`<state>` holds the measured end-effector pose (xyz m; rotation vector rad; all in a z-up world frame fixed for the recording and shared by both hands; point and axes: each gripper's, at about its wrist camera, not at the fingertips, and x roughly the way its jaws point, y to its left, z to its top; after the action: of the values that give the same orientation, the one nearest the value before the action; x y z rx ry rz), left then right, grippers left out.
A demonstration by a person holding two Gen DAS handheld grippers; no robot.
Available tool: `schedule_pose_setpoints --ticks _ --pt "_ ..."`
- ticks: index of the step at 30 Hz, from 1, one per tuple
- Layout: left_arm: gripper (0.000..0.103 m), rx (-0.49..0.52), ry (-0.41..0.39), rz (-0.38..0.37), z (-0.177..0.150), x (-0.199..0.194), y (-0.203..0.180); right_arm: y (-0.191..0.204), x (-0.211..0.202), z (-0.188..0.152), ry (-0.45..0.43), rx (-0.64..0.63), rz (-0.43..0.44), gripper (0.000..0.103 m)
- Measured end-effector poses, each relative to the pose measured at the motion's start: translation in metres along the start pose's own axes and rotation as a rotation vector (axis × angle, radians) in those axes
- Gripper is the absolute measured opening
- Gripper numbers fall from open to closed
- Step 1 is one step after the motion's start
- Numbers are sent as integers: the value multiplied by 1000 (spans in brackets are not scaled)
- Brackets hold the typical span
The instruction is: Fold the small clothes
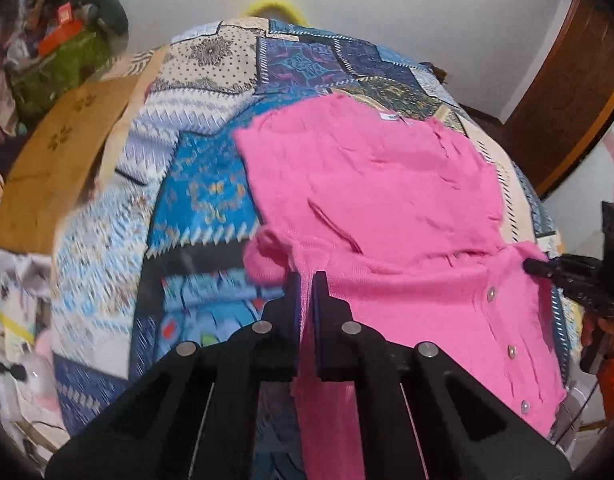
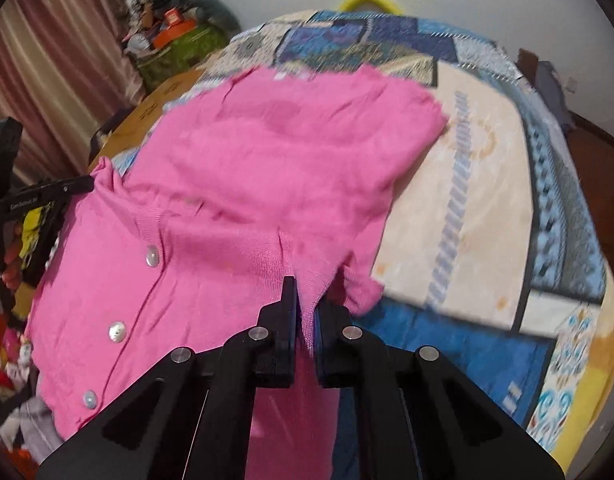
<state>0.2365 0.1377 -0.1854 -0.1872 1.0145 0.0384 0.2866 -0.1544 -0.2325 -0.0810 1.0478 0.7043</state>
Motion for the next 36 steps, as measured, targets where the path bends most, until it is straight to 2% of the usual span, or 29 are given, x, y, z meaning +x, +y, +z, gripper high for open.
schedule_pose_setpoints --ticks 1,4,6,8,11,16,17,20,26,28,29,30,31,36 --pt "5 7 6 1 2 1 -1 -1 -1 4 -6 13 -7 8" --pt "7 21 17 -14 -4 -5 -5 -3 -8 1 15 26 3 18" --pt "15 29 24 -19 -14 -12 -8 -1 -18 -9 13 14 -3 28" --pt "21 30 35 -13 -26 -18 -8 -2 -28 -19 17 3 -12 33" --pt "21 15 66 -2 -50 -27 -3 -1 -41 -36 30 1 -25 33" --pt "24 -47 106 -30 -86 -41 8 1 -55 -70 49 31 -32 39" --pt "27 -52 112 -33 -93 -45 8 2 -56 -76 57 34 -32 39" --pt "33 -56 113 -42 -113 -55 7 5 -57 -95 77 58 -21 39" --pt "34 -57 105 -54 -140 -67 -1 5 -56 -119 68 135 23 39" --pt "34 -48 87 -45 -146 -69 -4 3 -56 -122 66 157 45 34" --pt "26 -39 83 -39 -148 -68 -6 3 -56 -122 61 156 59 26" --pt "17 -24 79 -44 -149 -69 -9 4 -56 -121 59 153 73 15" --pt "5 -18 83 -56 -149 -69 -11 8 -58 -122 59 147 76 8" --pt "5 -2 39 -42 -138 -82 -16 23 -67 -104 24 75 75 5"
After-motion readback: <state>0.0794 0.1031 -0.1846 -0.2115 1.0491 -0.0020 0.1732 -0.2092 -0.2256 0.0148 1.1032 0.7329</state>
